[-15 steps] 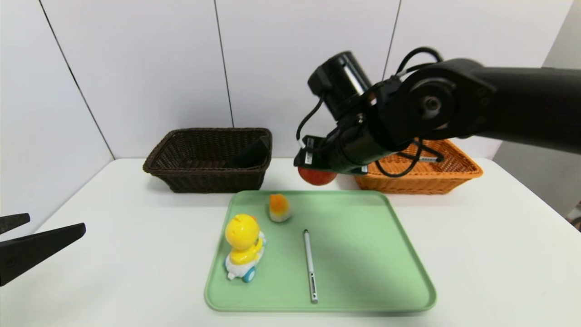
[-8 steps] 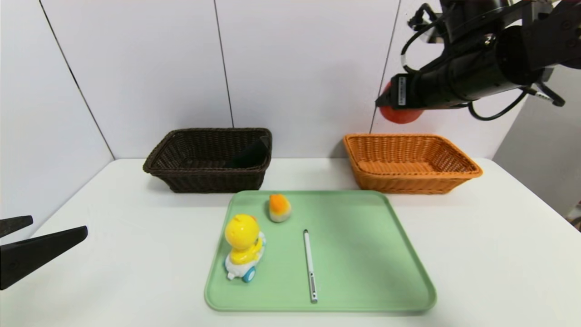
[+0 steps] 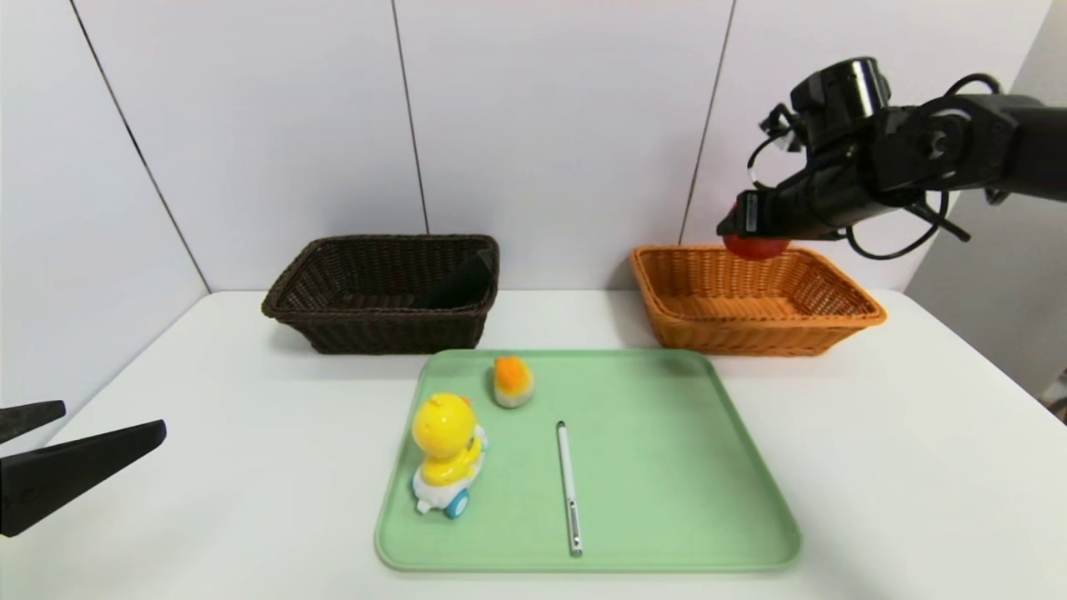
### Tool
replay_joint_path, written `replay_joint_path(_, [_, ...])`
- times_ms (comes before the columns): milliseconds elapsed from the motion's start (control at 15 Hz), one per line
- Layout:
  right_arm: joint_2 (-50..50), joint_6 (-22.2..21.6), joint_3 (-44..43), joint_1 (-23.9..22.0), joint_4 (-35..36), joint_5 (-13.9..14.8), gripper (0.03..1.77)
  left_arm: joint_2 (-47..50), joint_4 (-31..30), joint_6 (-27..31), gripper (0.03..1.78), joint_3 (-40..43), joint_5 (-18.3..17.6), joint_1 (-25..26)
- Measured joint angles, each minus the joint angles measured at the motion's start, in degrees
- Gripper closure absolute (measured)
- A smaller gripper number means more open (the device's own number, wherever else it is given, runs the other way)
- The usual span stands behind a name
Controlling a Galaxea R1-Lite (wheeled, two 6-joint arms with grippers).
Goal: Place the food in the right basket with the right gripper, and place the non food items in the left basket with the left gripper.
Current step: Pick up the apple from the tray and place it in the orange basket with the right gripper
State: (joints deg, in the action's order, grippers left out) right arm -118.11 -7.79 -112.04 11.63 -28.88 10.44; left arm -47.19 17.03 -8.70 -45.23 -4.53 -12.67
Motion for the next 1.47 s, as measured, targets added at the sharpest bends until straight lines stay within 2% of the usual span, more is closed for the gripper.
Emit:
replay_joint_path(333, [-8.1,-1.6,-0.1,-1.1,1.9,0.2,0.57,0.2,0.0,0.0,0.12,0.6,0.0,0.0])
replay_joint_path(800, [-12.7,-1.9,-0.1,-1.5,3.3,0.6,0.57,0.5,0.0,0.0,0.12,0.8,0.0,0.0])
replay_joint_path(1133, [-12.8,-2.0,-0.1,-1.5,5.4,0.6,0.35,0.5,0.0,0.0,0.12,1.0,0.0,0.0])
replay_joint_path(1467, [-9.1,-1.9,-0.1,-0.7,4.4,0.7,0.23,0.5,0.0,0.0,0.12,1.0,0.0,0.0])
